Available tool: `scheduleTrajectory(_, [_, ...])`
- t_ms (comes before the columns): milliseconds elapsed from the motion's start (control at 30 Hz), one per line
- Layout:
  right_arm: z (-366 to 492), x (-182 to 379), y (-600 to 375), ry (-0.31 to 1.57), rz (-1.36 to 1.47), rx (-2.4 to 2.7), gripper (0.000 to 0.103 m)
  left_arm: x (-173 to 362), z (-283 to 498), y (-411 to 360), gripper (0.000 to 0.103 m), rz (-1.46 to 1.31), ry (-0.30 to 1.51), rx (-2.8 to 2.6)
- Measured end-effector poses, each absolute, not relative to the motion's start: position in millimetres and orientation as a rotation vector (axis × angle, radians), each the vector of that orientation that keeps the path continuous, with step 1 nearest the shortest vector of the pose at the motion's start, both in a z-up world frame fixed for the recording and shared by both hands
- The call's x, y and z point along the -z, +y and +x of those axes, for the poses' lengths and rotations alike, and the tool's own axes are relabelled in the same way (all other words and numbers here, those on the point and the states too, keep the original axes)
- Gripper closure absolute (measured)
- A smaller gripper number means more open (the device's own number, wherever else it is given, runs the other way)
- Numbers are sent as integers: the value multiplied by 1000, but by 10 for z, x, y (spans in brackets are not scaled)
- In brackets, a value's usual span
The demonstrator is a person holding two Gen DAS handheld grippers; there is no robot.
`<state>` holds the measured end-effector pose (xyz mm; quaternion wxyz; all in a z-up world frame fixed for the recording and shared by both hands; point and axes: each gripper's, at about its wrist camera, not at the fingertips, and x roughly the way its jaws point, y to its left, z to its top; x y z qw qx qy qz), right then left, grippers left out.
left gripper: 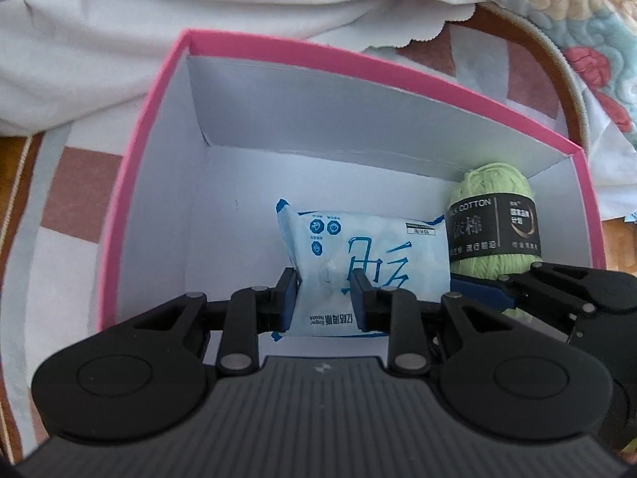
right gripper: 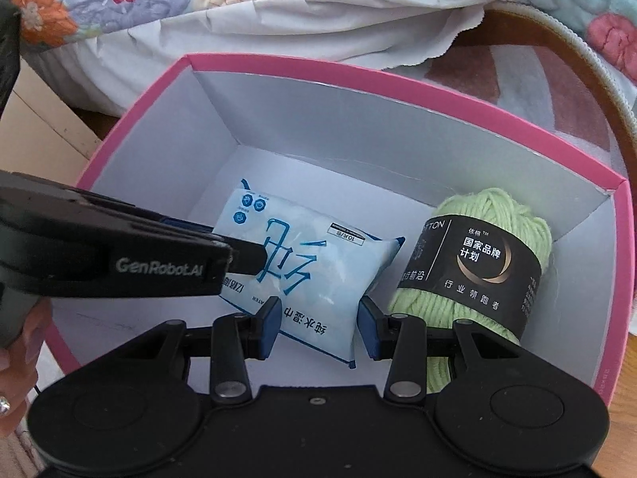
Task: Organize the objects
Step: 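Open the left gripper to release the pack beside the yarn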
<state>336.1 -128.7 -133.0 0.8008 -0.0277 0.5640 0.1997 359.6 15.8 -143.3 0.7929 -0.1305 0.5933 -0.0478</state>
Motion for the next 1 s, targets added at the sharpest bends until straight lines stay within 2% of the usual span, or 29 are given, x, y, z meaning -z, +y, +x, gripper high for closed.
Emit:
scheduleTrajectory(167, [3349,1328,-1326,1208,-76,-399,66,1527,3610,137,77,-303,1292,86])
scheduleTrajectory(233, [3327,1300,-1344,1197,-72,-393,66,1523,3608,114,79,-296,1290,83])
scheduleTrajectory(500, [3043,1086,-1550,1115,30,-439,66,1539,3607,2,79,-312,1290,93])
scheduleTrajectory(1000, [2905,1057,-1638,1032,65,-451,62,1534,3607,-220,79,-292,1258,142])
